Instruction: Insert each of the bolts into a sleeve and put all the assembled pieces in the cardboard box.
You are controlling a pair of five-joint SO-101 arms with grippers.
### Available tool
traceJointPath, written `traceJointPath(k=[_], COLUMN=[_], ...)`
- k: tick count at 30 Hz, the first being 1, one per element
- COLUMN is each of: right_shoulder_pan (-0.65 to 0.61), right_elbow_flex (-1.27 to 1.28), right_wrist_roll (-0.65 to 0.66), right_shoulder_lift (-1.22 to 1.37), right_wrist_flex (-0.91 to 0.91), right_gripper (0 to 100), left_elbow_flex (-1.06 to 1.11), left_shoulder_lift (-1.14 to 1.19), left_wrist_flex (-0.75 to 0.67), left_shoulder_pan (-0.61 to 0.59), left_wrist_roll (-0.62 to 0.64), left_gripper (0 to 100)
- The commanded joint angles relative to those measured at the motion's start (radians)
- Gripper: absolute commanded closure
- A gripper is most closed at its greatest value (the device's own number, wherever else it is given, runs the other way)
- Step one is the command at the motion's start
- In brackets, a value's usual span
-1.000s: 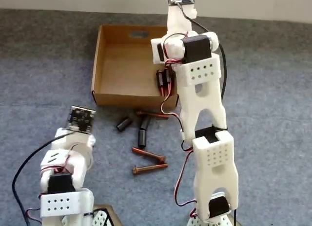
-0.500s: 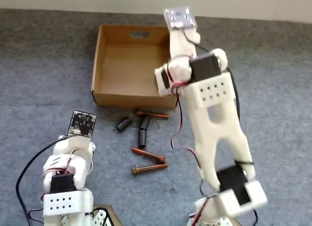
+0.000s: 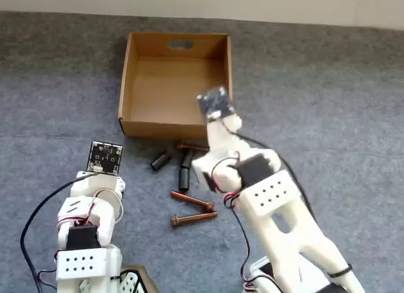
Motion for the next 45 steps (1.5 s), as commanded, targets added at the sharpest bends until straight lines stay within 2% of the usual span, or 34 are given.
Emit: traceJointPath(k=[1, 7, 12, 27, 35, 39, 42, 45], right_shoulder_pan=[-0.036, -0.097, -0.160, -0.163, -0.160, -0.148, -0.114, -0.071], right_elbow_flex=[0.081, 0.105, 0.094, -0.159, -0.206, -0.208, -0.202, -0.173], right_wrist_roll=[0.009, 0.006, -0.110, -0.124, -0.124, -0.124, -0.117, -0.117], right_shoulder_lift=[-0.008, 0.084, 0.196, 0.542, 0.685, 0.708, 0.670, 0.562], right_wrist_flex=[-0.102, -0.199, -0.278, -0.286, -0.286, -0.286, -0.286, -0.278], right_gripper=[85.8, 87.1, 87.1, 87.1, 87.1, 88.4, 99.7, 99.1], left_elbow_flex=[0.025, 0.025, 0.025, 0.025, 0.025, 0.025, 0.025, 0.027], left_shoulder_lift=[-0.002, 0.005, 0.007, -0.001, -0.001, -0.001, -0.001, -0.001], left_wrist_flex=[-0.021, -0.020, -0.020, -0.006, -0.006, -0.006, -0.006, -0.006], left_shoulder_pan=[0.013, 0.012, 0.012, 0.012, 0.012, 0.012, 0.012, 0.012], left_wrist_roll=[0.006, 0.005, 0.005, 0.005, 0.005, 0.005, 0.005, 0.005], left_gripper=[99, 99, 99, 99, 99, 99, 99, 99])
